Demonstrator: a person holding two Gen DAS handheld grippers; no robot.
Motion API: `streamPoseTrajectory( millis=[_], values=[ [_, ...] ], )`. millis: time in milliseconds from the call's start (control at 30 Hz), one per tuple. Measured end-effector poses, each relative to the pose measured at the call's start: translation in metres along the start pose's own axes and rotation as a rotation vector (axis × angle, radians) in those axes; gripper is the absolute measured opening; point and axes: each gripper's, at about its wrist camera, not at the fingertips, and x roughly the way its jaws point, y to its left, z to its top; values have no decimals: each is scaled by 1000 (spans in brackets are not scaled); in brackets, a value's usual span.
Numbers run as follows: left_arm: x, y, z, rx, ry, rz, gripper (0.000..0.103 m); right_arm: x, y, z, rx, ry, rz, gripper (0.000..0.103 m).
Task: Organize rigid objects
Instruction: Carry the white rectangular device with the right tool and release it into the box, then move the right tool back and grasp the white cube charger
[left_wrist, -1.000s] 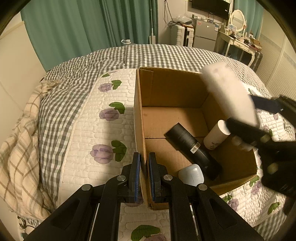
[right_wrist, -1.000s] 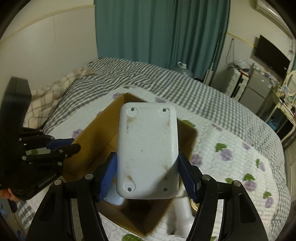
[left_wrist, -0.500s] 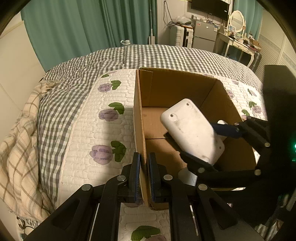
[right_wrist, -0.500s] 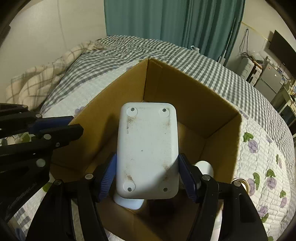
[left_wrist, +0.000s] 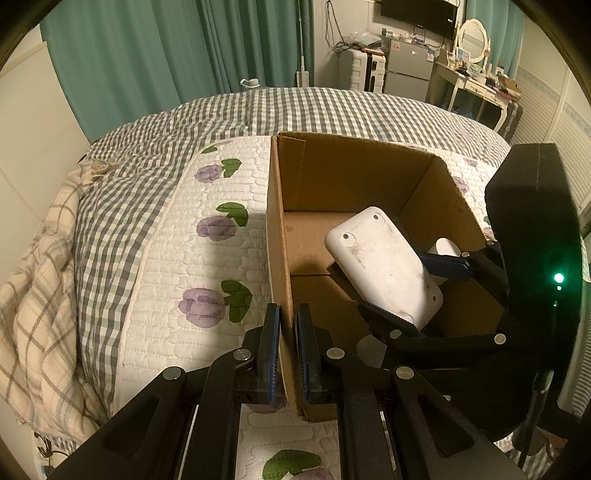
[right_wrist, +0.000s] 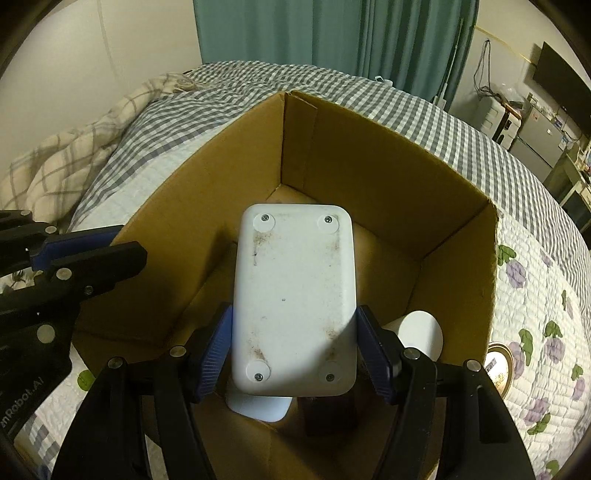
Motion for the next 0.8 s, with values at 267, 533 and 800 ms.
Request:
streamPoseTrajectory(
  millis=[267,533,800],
  values=[
    [1,2,-1,-2,3,0,8,2,-6,-2,20,18,-16,71],
    [-4,3,0,-3,-3,1,8,-45,-19,3,13,-78,-78,76],
    [-5,3,2,0,-2,4,8,-121,-65,1,47,-194,-160,86]
  ],
)
